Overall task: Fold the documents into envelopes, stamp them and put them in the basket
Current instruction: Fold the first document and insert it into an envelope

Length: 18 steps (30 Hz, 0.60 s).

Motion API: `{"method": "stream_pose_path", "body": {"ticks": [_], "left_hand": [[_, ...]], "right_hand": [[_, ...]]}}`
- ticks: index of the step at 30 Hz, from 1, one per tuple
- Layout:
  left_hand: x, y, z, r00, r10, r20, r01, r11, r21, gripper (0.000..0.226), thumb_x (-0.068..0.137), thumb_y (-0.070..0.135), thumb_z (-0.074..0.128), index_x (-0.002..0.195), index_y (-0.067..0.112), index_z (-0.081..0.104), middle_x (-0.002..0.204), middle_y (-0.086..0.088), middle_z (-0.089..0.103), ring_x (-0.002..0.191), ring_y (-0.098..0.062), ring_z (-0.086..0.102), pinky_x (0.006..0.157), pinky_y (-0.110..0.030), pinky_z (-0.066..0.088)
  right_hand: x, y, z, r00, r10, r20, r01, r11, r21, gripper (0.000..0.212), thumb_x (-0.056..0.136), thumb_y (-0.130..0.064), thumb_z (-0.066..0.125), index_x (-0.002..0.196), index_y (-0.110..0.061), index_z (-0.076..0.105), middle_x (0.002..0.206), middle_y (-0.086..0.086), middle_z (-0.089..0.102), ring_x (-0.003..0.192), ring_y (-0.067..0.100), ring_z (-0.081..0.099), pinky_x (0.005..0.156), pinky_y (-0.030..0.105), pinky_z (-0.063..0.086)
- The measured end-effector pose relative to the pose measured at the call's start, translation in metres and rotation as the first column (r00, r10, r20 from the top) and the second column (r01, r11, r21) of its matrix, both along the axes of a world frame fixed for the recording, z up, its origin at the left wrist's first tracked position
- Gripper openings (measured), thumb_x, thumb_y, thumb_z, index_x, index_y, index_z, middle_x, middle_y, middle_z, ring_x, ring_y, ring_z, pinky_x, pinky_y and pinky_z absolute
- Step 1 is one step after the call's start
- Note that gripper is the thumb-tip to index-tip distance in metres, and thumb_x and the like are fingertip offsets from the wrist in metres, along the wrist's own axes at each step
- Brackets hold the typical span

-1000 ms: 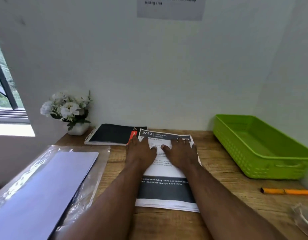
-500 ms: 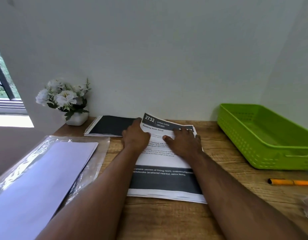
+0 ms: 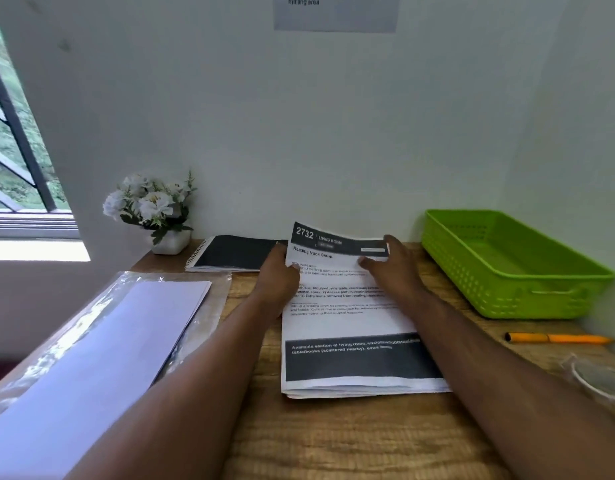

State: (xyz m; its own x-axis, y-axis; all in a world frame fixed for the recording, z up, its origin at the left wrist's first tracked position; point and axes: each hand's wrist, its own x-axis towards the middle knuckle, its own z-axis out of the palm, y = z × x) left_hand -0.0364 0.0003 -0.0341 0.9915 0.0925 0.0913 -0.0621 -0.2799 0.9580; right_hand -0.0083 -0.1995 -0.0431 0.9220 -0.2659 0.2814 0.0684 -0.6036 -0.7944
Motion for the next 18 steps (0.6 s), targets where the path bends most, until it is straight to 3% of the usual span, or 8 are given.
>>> {"method": "stream_pose_path", "body": {"ticks": [2,4,6,9,14,18], "left_hand": [[-0.005,-0.002,0.000,0.998,-0.055,-0.007,0.055,0.997,0.053,0.026,0.094,-0.001,0.043,0.094,0.024,0.052,0.099,-0.002,0.065,0.091,-0.023,0.065,0.082,-0.042,0.057],[-0.007,-0.003,0.001,0.997,-0.078,-0.004,0.078,0.990,0.119,0.027,0.092,0.000,0.047,0.087,0.026,0.053,0.091,0.003,0.065,0.088,-0.020,0.065,0.078,-0.037,0.056],[0.000,-0.001,-0.001,0.999,-0.053,0.004,0.050,0.961,0.271,0.015,0.090,0.012,0.055,0.098,0.025,0.054,0.098,0.003,0.065,0.091,-0.019,0.064,0.081,-0.036,0.054],[0.010,0.007,-0.007,1.000,0.006,0.020,-0.014,0.884,0.467,0.042,0.086,0.034,0.061,0.125,0.029,0.047,0.117,0.003,0.064,0.107,-0.024,0.061,0.094,-0.045,0.049],[0.016,0.013,-0.010,0.999,-0.025,0.027,0.009,0.879,0.476,0.059,0.093,0.028,0.058,0.144,0.024,0.029,0.130,-0.004,0.057,0.119,-0.029,0.054,0.103,-0.046,0.043],[0.022,0.014,-0.015,0.999,-0.033,0.042,0.004,0.833,0.553,0.080,0.093,0.023,0.057,0.154,0.025,0.006,0.139,-0.008,0.051,0.126,-0.033,0.047,0.108,-0.046,0.038]], "right_hand": [[-0.001,-0.011,-0.004,0.999,-0.039,0.008,0.038,0.993,0.114,0.074,0.081,-0.016,0.075,0.142,-0.005,0.036,0.137,0.012,0.048,0.120,0.023,0.049,0.087,0.019,0.034],[0.003,-0.018,-0.009,0.998,-0.068,-0.011,0.069,0.974,0.216,0.079,0.080,-0.008,0.074,0.146,-0.007,0.031,0.140,0.013,0.046,0.127,0.028,0.045,0.098,0.027,0.035],[0.008,-0.022,-0.012,0.996,-0.090,-0.022,0.093,0.959,0.267,0.075,0.081,-0.002,0.070,0.145,-0.010,0.032,0.140,0.013,0.045,0.126,0.030,0.046,0.101,0.032,0.037],[0.014,-0.021,-0.013,0.997,-0.078,0.004,0.075,0.966,0.247,0.070,0.082,0.005,0.062,0.144,-0.012,0.036,0.138,0.014,0.046,0.120,0.030,0.050,0.101,0.037,0.043],[0.017,-0.013,-0.022,0.999,-0.045,0.005,0.044,0.993,0.113,0.070,0.078,0.004,0.056,0.142,-0.020,0.039,0.113,0.009,0.058,0.099,0.024,0.058,0.089,0.037,0.050],[0.017,-0.015,-0.021,0.999,-0.043,0.030,0.039,0.991,0.128,0.063,0.077,0.005,0.058,0.136,-0.015,0.047,0.122,0.012,0.058,0.108,0.030,0.059,0.093,0.041,0.050]]}}
